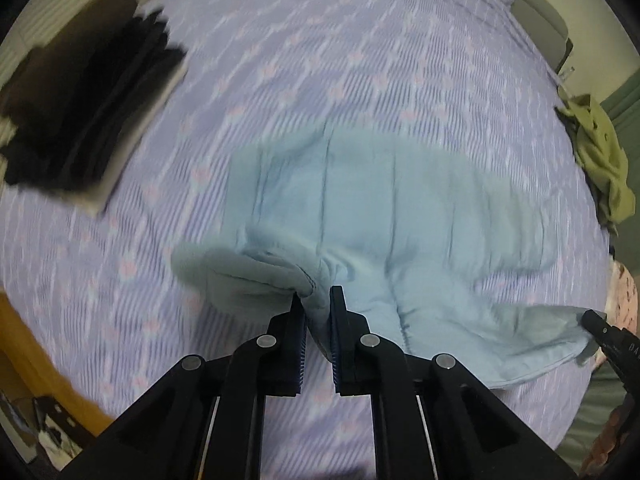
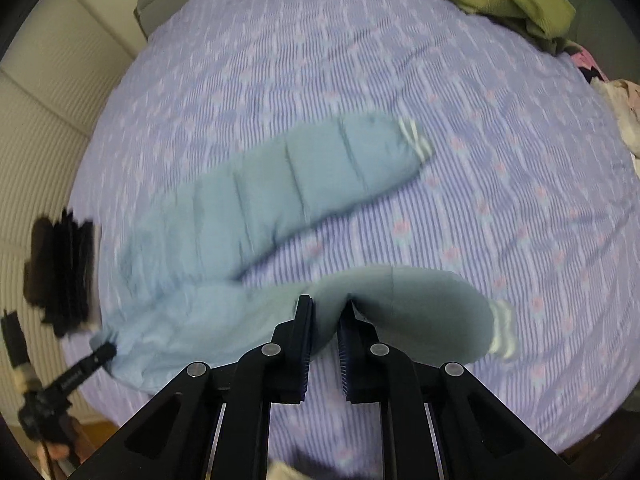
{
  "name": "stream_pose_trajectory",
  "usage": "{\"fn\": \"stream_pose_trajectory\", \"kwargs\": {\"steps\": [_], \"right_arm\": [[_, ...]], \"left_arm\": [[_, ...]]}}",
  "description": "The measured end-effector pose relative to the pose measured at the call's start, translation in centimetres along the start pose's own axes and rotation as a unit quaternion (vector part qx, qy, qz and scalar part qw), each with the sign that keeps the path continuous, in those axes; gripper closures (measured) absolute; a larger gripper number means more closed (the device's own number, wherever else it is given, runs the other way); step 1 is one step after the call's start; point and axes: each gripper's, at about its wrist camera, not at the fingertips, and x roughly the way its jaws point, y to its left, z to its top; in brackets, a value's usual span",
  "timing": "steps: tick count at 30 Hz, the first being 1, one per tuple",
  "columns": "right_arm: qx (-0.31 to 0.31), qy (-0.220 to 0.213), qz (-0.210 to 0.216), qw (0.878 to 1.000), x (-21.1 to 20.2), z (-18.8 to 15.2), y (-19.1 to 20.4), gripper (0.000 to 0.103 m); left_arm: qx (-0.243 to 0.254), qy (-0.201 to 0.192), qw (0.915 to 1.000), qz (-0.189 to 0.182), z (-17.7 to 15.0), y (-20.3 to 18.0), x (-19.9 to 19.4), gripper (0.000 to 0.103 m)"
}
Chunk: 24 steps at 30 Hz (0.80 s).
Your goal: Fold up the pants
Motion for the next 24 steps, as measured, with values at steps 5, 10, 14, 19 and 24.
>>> {"fn": "stream_pose_trajectory", "kwargs": {"steps": [5, 10, 14, 19, 24], "right_arm": [[0.004, -0.029, -0.013, 1.0, 2.5, 5.8, 1.4, 0.09], [0.002, -0.031, -0.05, 0.998, 6.6, 10.5, 2.5, 0.09], [0.007, -0.02, -0.058, 0.998, 9.1, 12.4, 2.5, 0.086], [-0.024, -0.049, -0.067, 0.996, 7.2, 11.5, 2.9, 0.049], [-0.082, -0.136, -0.095, 0.983, 1.7, 9.0, 4.3, 0.025]], "left_arm": [[-0.003, -0.021, 0.9998, 0.0, 6.5, -1.3, 1.6, 0.091], [-0.006, -0.003, 0.9992, 0.04, 10.1, -2.8, 6.5, 0.091], [0.013, 0.025, 0.9978, 0.06, 11.4, -3.1, 9.4, 0.088], [0.071, 0.018, 0.995, 0.067, 11.8, -4.1, 7.9, 0.069], [0.178, -0.138, 0.9657, 0.13, 10.8, -6.1, 1.1, 0.0]]}}
